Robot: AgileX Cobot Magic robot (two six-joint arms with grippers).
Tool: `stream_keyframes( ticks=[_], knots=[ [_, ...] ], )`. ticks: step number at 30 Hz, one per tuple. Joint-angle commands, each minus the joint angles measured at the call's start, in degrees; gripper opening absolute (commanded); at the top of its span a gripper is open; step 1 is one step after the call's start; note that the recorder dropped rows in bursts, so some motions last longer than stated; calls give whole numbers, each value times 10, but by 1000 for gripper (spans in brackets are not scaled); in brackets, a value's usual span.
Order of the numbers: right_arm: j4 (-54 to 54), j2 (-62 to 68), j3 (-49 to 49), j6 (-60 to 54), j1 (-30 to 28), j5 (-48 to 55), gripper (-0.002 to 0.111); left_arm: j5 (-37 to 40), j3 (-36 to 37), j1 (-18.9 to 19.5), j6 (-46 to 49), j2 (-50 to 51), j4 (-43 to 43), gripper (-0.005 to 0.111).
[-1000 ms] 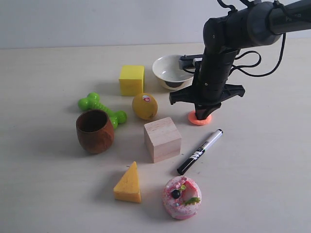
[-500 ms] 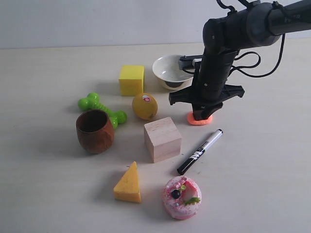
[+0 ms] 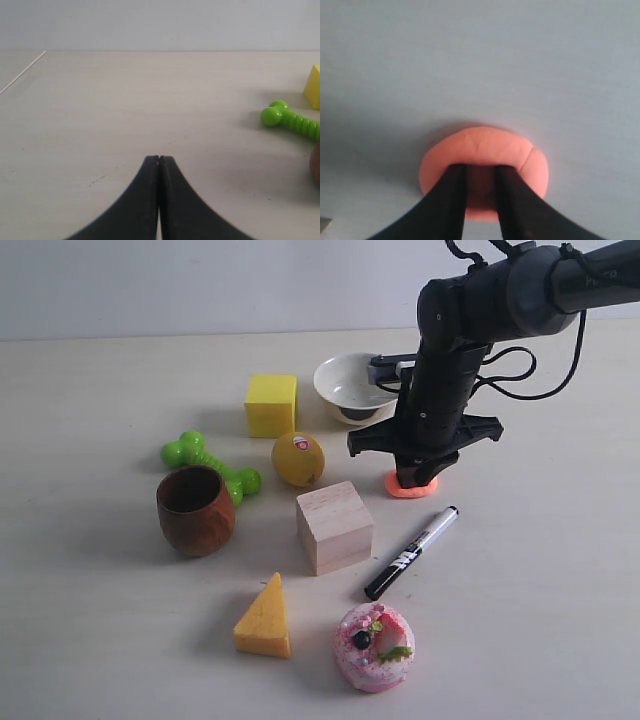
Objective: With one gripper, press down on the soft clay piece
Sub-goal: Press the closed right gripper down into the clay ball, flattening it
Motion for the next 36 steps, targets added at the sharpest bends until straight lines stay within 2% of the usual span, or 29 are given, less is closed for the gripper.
stream_keyframes(
  ticks=[1, 11, 19, 36],
  knots=[
    [-5, 26, 10, -4, -1, -2, 27, -5, 0, -3, -1, -4, -1, 0],
    [9, 17, 10, -4, -1, 0, 26, -5, 0, -3, -1, -4, -1, 0],
    [8, 16, 10, -4, -1, -3, 21, -5, 0, -3, -1, -4, -1, 0],
    [9, -13, 10, -4, -1, -3, 21, -5, 0, -3, -1, -4, -1, 0]
  ],
)
